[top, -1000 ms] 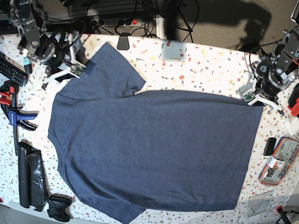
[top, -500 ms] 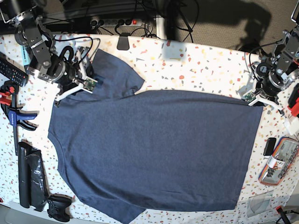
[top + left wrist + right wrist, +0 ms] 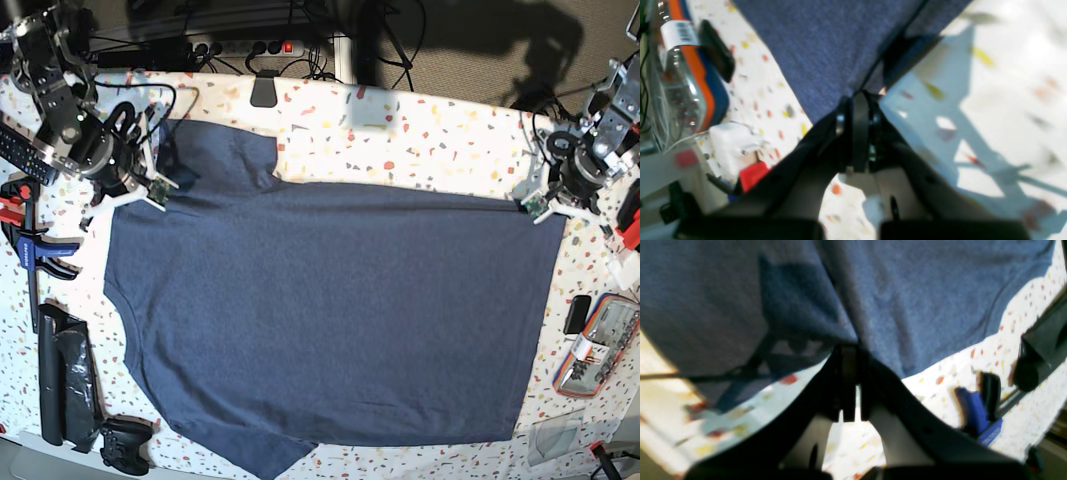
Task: Fold the T-shirt properly
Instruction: 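Move both grippers to the shirt's shoulder corners and grasp them, then pull the grasped shoulder corners apart to straighten the shirt, then regrasp the shirt edge with both grippers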
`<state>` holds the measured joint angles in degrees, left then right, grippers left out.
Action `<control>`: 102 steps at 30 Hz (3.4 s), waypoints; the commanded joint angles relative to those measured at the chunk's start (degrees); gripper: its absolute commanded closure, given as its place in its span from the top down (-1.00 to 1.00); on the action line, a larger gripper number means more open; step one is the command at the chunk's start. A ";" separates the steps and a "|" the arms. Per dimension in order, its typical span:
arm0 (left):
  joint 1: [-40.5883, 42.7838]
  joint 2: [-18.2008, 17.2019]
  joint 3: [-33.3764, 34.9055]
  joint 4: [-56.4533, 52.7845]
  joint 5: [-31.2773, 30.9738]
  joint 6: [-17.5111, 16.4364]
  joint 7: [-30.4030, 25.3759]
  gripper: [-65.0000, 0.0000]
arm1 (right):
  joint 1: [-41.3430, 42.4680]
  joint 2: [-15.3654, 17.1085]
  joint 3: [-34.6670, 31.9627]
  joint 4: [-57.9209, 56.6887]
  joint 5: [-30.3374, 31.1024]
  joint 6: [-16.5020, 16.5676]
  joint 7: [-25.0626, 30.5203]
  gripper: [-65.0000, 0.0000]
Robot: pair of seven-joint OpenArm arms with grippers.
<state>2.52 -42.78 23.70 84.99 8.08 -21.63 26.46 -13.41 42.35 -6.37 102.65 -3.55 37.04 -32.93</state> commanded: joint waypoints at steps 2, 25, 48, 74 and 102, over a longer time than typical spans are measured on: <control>2.25 -1.90 -1.20 4.66 -0.04 -0.48 0.81 -1.00 | -3.74 1.31 4.44 4.00 0.50 -0.42 0.35 -1.00; 33.35 -1.70 -28.11 23.74 -0.04 -0.46 -1.88 -1.00 | -36.92 -4.72 22.93 22.91 0.96 -0.57 0.52 -1.00; 13.68 6.47 -32.65 8.52 -5.07 -5.31 -19.10 -1.00 | -10.58 -4.72 22.05 8.15 5.75 -1.90 6.56 -1.00; 0.00 13.29 -32.61 -10.23 -1.68 -8.37 -19.26 -0.22 | 10.10 -4.68 5.33 -11.67 3.61 -1.95 6.29 -0.33; 1.36 19.41 -32.65 -10.19 -30.69 -6.27 -5.66 -1.00 | 7.08 -17.09 17.00 -18.14 19.78 -2.82 -2.45 -1.00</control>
<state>4.58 -22.63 -8.62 74.11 -22.00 -27.64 21.63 -6.70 24.49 10.39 84.16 16.58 34.11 -35.16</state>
